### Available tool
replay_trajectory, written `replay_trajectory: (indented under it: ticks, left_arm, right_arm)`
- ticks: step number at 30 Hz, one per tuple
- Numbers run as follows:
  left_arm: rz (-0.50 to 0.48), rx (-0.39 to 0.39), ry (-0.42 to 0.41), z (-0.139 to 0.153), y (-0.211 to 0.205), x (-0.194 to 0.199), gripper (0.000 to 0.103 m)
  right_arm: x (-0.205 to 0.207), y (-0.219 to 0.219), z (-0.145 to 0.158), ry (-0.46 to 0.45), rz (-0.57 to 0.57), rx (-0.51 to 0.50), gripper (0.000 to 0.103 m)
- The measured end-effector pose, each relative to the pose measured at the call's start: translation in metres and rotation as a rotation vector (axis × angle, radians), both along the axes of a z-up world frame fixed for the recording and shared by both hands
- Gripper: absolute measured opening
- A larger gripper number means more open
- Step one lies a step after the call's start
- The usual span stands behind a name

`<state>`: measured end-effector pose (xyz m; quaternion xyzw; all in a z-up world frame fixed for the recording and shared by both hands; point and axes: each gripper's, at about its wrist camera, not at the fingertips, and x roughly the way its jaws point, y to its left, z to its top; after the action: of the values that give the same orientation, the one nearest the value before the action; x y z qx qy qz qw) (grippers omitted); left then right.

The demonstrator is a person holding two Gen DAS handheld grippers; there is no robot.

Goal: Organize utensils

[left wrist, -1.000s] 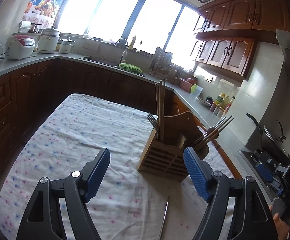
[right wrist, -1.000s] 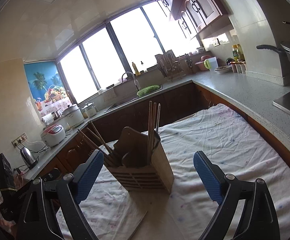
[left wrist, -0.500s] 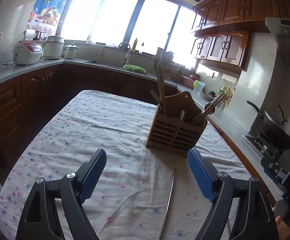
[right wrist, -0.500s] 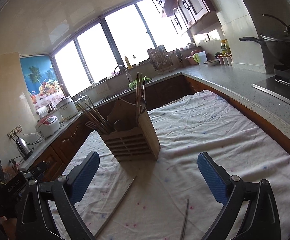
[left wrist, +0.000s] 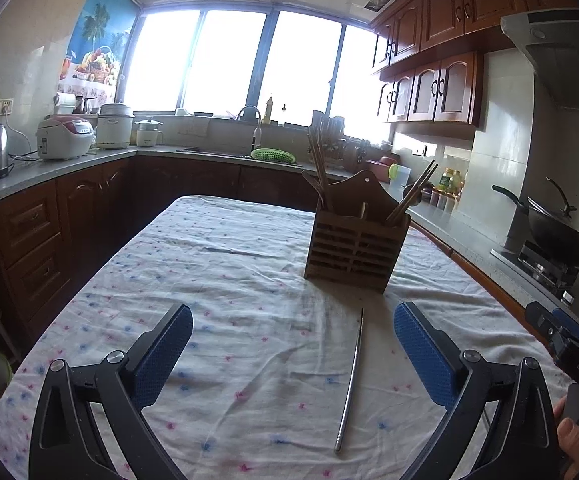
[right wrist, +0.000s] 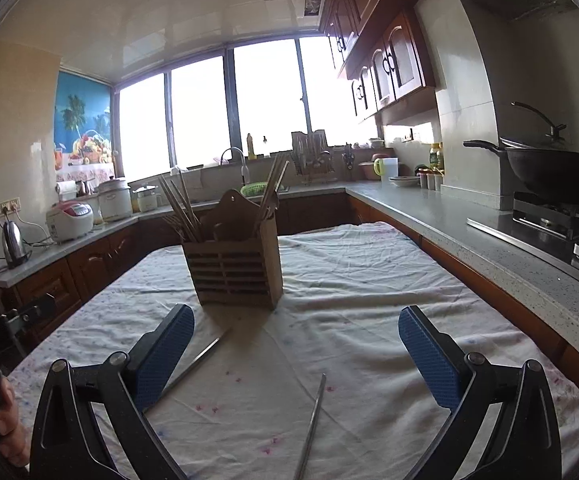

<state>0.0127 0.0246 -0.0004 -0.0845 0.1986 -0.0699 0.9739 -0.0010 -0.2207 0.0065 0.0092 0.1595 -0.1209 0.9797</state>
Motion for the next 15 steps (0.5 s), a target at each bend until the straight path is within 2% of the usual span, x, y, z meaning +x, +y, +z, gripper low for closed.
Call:
replay_trajectory:
  ticks: [5,9,12,15]
  left_arm:
    - [0.003,0.03,0.005,-0.004,-0.001,-0.005,0.102]
    - [0.009,0.065,0.009,-0.005,-0.004,-0.008,0.102]
    - [0.007,0.066,0.014,-0.003,-0.005,-0.01,0.102]
    - [0.008,0.07,0.011,-0.001,-0.004,-0.012,0.102]
  right_arm:
    - [-0.007,0.0,-0.004,-0.011,-0.002,0.008,0.103]
    - [-0.008,0.003,-0.007,0.0,-0.043,-0.066,0.103]
    - [0.006,-0.001,-0.018,0.097,-0.102,-0.097,0.103]
    - [0.02,-0.011,-0.033,0.179,-0.072,-0.002,0.103]
